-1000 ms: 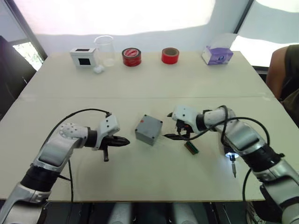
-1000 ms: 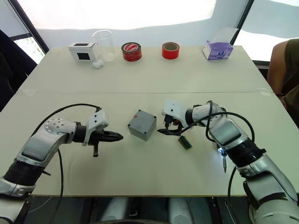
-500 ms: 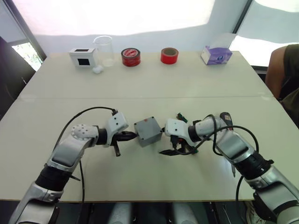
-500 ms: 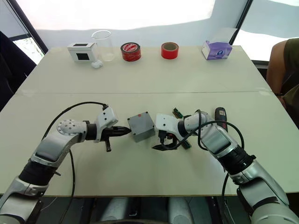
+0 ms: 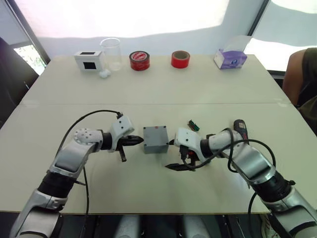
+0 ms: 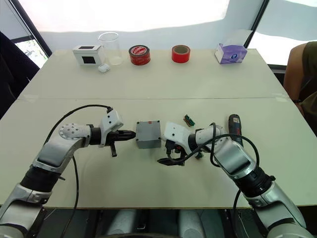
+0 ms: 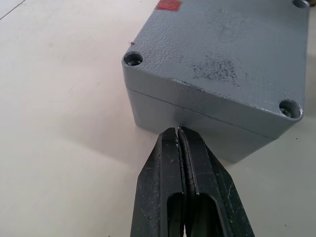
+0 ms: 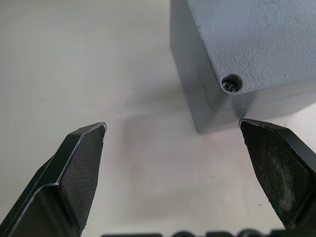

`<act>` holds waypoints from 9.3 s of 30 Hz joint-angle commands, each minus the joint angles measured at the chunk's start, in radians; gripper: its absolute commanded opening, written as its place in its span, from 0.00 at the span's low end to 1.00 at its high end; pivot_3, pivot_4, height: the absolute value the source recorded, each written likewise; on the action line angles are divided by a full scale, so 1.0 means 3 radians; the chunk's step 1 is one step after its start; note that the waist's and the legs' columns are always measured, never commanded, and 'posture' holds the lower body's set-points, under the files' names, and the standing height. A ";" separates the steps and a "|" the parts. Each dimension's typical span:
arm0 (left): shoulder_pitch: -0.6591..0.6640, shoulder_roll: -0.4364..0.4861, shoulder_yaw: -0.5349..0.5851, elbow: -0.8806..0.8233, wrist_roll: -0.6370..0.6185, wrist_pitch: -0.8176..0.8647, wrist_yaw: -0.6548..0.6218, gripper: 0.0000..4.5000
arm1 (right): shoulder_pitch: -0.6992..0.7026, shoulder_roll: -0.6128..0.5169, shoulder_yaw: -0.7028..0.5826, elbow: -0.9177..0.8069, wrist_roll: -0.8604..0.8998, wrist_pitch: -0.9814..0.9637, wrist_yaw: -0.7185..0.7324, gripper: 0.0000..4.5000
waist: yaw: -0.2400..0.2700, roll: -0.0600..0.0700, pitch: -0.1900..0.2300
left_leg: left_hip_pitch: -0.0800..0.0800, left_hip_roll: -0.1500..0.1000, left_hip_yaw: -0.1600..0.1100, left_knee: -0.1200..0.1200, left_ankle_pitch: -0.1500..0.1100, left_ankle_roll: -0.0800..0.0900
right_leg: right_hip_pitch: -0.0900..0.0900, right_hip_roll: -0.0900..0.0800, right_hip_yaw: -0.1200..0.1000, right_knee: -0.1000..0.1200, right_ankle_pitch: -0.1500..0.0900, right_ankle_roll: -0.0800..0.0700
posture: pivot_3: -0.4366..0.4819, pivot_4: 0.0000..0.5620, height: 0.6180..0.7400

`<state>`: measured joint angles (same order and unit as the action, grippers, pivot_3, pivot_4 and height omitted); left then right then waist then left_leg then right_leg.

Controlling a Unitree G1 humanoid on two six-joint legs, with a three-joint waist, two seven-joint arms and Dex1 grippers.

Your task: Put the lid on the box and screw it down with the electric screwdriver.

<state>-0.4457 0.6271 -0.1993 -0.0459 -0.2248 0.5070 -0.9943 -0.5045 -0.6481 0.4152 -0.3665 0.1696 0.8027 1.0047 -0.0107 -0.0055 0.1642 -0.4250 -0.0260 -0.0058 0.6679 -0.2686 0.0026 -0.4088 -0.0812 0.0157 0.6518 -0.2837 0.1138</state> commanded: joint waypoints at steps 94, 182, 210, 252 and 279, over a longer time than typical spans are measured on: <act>-0.0290 0.0310 0.0600 -0.0483 -0.1032 0.0711 -0.0145 0.00 | -0.0039 0.0420 -0.1211 0.0337 0.0503 -0.0596 -0.0860 0.00 | -0.0016 -0.0002 0.0000 | 0.0003 0.0003 0.0000 -0.0002 0.0002 -0.0004 | 0.0001 0.0005 0.0002 0.0001 0.0000 0.0000 | 0.48 0.27 1.00; -0.0825 0.0008 0.0072 -0.0825 -0.1100 0.0462 -0.0471 0.00 | 0.0044 -0.2030 -0.1831 0.1208 0.1904 0.2706 -0.1318 0.99 | 0.0028 -0.0001 0.0000 | 0.0005 0.0001 0.0012 0.0000 -0.0005 0.0009 | 0.0009 -0.0002 0.0007 -0.0008 0.0000 0.0000 | 0.48 0.27 1.00; -0.0463 0.0032 0.0152 -0.1103 -0.1078 0.0537 -0.0151 0.00 | -0.0513 -0.1681 -0.0908 0.1737 0.2943 0.2706 -0.2253 0.99 | 0.0009 0.0000 0.0000 | 0.0002 0.0002 0.0008 0.0000 -0.0005 0.0009 | 0.0007 0.0000 0.0006 -0.0008 0.0000 0.0000 | 0.48 0.27 1.00; -0.0585 0.0135 0.0370 -0.0325 -0.1080 0.0548 -0.0232 0.00 | -0.0846 0.0831 -0.2854 0.0214 0.2766 0.0930 -0.2532 0.39 | 0.0085 0.0009 0.0003 | -0.0009 -0.0003 0.0004 -0.0003 0.0001 -0.0002 | -0.0008 -0.0003 0.0007 0.0001 0.0001 0.0001 | 0.48 0.27 1.00; -0.0375 0.0095 -0.0075 -0.0025 -0.0369 0.0169 -0.0285 0.00 | 0.0059 0.1425 -0.1190 -0.0080 0.1102 -0.0986 -0.2171 0.39 | -0.0009 0.0010 0.0003 | -0.0003 0.0000 0.0003 -0.0003 0.0004 -0.0005 | -0.0008 0.0007 0.0008 0.0006 0.0001 0.0001 | 0.48 0.27 1.00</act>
<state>-0.5635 0.6529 -0.2283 -0.0588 -0.3487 0.5573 -1.0833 -0.4735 -0.2310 0.0643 -0.3594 0.5107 0.5565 0.3429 -0.0133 -0.0026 0.1650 -0.4259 -0.0261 -0.0050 0.6670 -0.2675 0.0011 -0.4112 -0.0791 0.0182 0.6537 -0.2834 0.1142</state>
